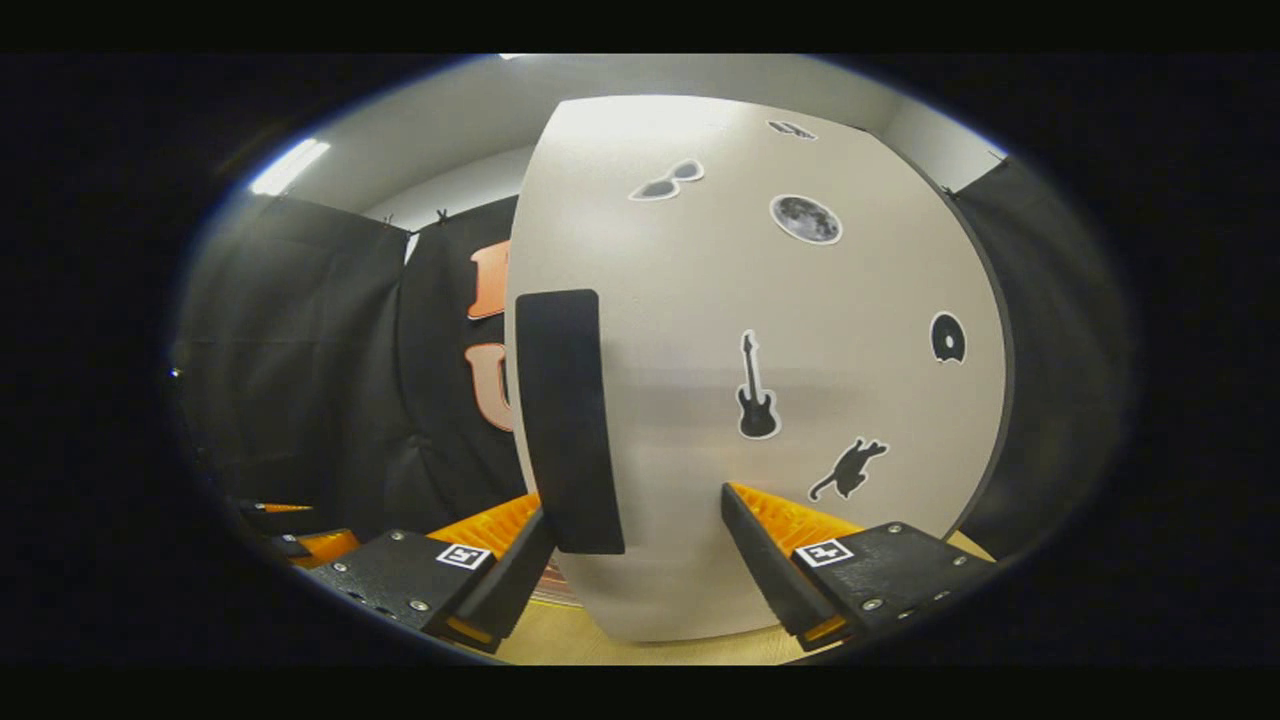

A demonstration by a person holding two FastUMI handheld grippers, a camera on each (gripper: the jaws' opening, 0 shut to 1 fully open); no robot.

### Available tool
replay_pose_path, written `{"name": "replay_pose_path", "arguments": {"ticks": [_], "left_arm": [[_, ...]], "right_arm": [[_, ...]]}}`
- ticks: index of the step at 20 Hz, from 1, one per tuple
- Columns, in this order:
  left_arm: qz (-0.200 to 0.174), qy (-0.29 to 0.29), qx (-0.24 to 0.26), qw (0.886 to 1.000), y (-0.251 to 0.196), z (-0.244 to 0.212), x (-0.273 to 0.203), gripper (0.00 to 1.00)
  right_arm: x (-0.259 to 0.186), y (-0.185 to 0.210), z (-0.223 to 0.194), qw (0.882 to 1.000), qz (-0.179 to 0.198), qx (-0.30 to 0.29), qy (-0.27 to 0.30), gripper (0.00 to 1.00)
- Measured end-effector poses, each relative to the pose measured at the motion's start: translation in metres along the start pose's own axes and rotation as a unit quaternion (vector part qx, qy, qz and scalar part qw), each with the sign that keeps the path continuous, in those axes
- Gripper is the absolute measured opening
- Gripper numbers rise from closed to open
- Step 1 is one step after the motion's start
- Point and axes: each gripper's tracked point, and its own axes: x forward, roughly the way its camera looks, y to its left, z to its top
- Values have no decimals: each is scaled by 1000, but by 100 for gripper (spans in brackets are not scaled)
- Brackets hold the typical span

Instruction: Open the cabinet door with the right hand, grasp the bottle in the cabinet with the left hand and place it on the coaster, then close the cabinet door with the right hand.

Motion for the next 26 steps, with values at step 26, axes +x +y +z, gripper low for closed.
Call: {"name": "replay_pose_path", "arguments": {"ticks": [26], "left_arm": [[5, -21, -17, 1000, -28, 43, -108, 95]], "right_arm": [[-114, 14, -22, 1000, 17, 18, 10, 96]]}}
